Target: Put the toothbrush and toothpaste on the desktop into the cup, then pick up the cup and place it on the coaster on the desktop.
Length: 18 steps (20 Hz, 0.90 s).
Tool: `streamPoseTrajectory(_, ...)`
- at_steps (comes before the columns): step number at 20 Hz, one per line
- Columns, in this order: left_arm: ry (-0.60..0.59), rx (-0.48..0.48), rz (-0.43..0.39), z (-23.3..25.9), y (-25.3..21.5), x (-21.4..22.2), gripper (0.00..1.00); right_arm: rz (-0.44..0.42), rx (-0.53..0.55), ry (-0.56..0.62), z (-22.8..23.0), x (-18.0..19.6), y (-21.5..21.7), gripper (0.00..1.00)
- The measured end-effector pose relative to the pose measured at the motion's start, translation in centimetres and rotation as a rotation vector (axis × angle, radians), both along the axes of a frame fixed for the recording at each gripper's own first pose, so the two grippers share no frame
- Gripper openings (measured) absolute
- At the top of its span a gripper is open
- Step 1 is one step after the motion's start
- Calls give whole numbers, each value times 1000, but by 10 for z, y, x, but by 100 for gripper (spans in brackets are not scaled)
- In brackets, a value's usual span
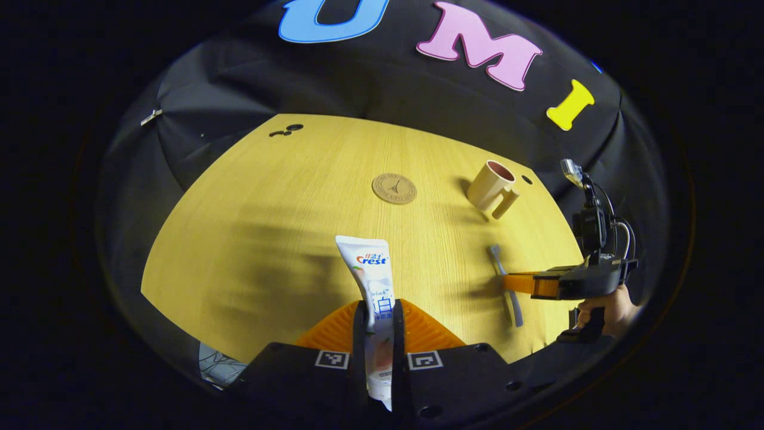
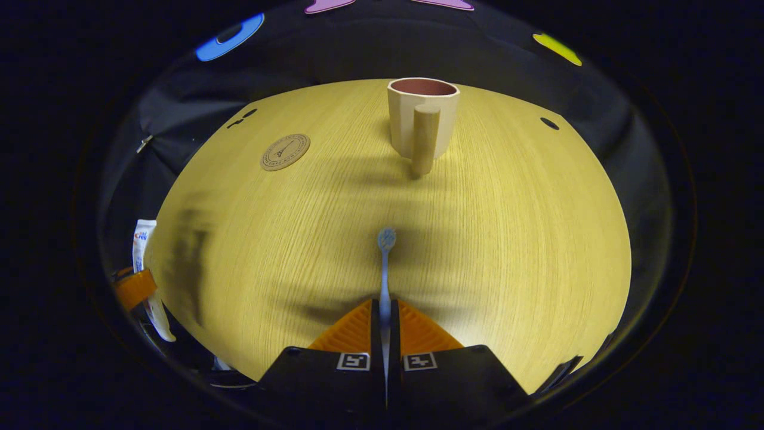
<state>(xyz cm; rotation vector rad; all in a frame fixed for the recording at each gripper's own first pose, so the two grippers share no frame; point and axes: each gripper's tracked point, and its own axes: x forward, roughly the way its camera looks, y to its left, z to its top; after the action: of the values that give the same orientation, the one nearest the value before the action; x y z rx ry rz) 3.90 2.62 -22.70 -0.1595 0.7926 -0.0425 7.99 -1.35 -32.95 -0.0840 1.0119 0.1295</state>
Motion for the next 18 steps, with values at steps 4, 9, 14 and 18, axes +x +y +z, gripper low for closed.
streamPoseTrajectory(4, -61, -3, -62, 22, -17, 28, 21, 14, 48, -37, 16, 3, -8, 6)
streamPoseTrajectory(9, -159, -44, -75, 60, -53, 77, 21, 10, 115, -59, 31, 3, -21, 5)
streamPoseTrajectory(14, -288, -104, -137, 97, -103, 133, 21, 25, 162, -116, 51, 15, -44, 5)
streamPoseTrajectory(18, -370, -80, -199, 112, -144, 183, 21, 13, 195, -146, 56, 26, -63, 6)
